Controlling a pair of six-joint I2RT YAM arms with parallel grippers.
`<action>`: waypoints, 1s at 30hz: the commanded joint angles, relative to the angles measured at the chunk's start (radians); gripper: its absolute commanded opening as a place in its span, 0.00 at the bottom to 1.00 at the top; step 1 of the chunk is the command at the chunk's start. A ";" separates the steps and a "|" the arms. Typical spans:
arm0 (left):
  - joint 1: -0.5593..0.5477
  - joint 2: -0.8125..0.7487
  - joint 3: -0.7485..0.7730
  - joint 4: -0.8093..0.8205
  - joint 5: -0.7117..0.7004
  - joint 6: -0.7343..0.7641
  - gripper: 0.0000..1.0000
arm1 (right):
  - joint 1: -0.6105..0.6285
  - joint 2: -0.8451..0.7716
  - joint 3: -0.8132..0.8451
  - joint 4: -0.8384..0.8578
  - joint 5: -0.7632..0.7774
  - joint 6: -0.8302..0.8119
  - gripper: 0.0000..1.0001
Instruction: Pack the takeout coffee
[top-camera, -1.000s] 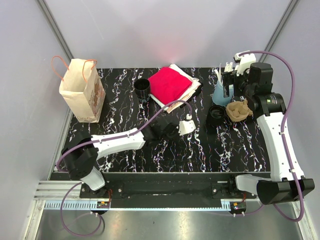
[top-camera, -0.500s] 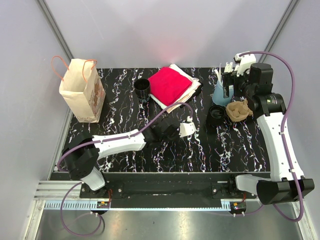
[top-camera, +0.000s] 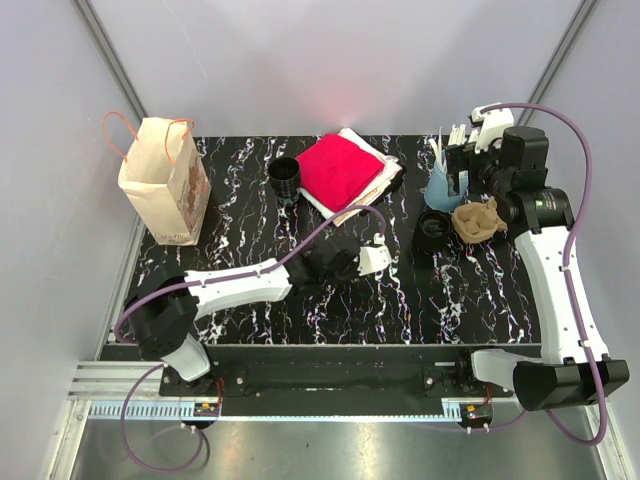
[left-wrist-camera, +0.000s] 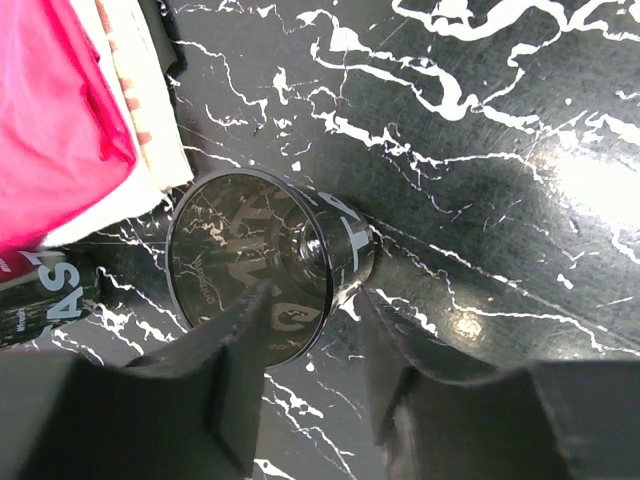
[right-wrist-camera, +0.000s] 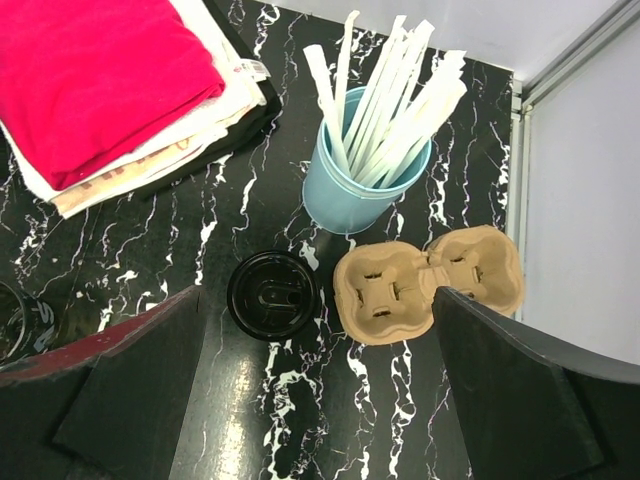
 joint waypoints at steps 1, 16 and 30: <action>-0.005 -0.057 0.049 -0.005 0.007 0.001 0.69 | -0.008 -0.021 0.010 -0.009 -0.032 0.016 1.00; 0.289 -0.303 0.266 -0.321 0.185 -0.023 0.99 | -0.008 0.111 -0.045 -0.172 -0.103 -0.111 1.00; 0.618 -0.383 0.112 -0.322 0.545 -0.135 0.99 | 0.015 0.193 -0.165 -0.111 -0.266 -0.191 0.88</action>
